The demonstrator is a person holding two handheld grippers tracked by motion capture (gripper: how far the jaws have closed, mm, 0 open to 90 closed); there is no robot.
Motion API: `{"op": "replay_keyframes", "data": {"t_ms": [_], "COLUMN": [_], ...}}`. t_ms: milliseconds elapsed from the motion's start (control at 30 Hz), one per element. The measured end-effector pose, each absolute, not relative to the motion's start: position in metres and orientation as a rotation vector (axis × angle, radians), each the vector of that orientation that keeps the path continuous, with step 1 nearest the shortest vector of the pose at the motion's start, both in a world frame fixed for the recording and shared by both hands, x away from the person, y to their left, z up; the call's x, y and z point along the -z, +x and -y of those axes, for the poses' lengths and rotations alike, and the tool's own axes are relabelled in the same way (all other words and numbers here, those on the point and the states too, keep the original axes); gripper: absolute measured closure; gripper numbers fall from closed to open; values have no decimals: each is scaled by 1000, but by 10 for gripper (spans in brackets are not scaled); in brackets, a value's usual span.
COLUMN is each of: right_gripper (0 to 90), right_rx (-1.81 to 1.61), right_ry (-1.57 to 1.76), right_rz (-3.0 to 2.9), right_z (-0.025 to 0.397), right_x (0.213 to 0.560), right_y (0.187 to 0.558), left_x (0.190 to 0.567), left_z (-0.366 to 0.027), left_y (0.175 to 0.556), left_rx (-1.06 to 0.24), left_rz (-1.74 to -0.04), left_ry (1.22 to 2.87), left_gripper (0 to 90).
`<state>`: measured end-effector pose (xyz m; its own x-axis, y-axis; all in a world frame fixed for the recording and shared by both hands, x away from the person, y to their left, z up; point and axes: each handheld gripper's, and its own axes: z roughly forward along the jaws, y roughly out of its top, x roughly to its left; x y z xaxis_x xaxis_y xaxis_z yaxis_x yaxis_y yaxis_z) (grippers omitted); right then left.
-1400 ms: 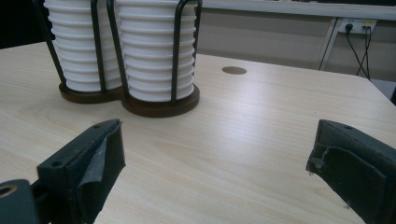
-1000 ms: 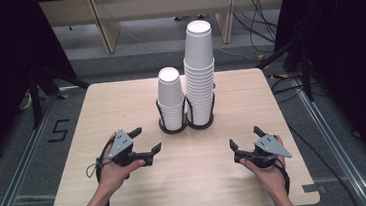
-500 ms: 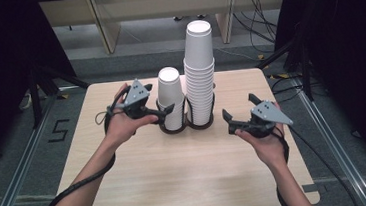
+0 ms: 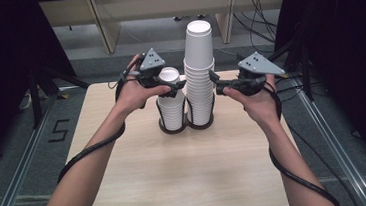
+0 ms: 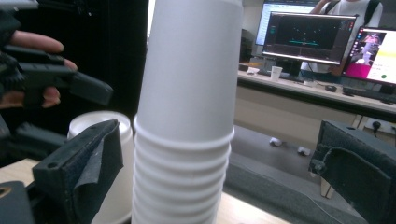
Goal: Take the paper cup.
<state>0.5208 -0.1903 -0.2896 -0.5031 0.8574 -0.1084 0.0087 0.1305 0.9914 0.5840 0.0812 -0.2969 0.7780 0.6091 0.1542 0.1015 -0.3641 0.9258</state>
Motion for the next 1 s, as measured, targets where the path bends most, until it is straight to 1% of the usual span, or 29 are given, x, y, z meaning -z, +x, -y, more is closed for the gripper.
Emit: {"op": "replay_keyframes", "data": {"t_ms": [200, 367, 500, 700, 1000], "right_gripper": [23, 23, 23, 24, 26], "right_rx": [-1477, -1490, -1482, -1494, -1511], "right_ry": [855, 859, 855, 857, 862], "right_rz": [-1696, -1706, -1720, -1732, -1737], "right_z": [179, 174, 171, 166, 162], "right_x": [272, 265, 263, 259, 253], "right_y": [539, 550, 554, 561, 568], "left_x": [292, 291, 290, 290, 291], "left_z": [-64, -57, -52, -44, -35], "left_y": [594, 600, 603, 605, 610], "left_rx": [-591, -585, -577, -566, -518], "left_rz": [-510, -507, -503, -501, -497], "left_ry": [1942, 1952, 1961, 1979, 1991], "left_gripper": [4, 22, 32, 70, 74]}}
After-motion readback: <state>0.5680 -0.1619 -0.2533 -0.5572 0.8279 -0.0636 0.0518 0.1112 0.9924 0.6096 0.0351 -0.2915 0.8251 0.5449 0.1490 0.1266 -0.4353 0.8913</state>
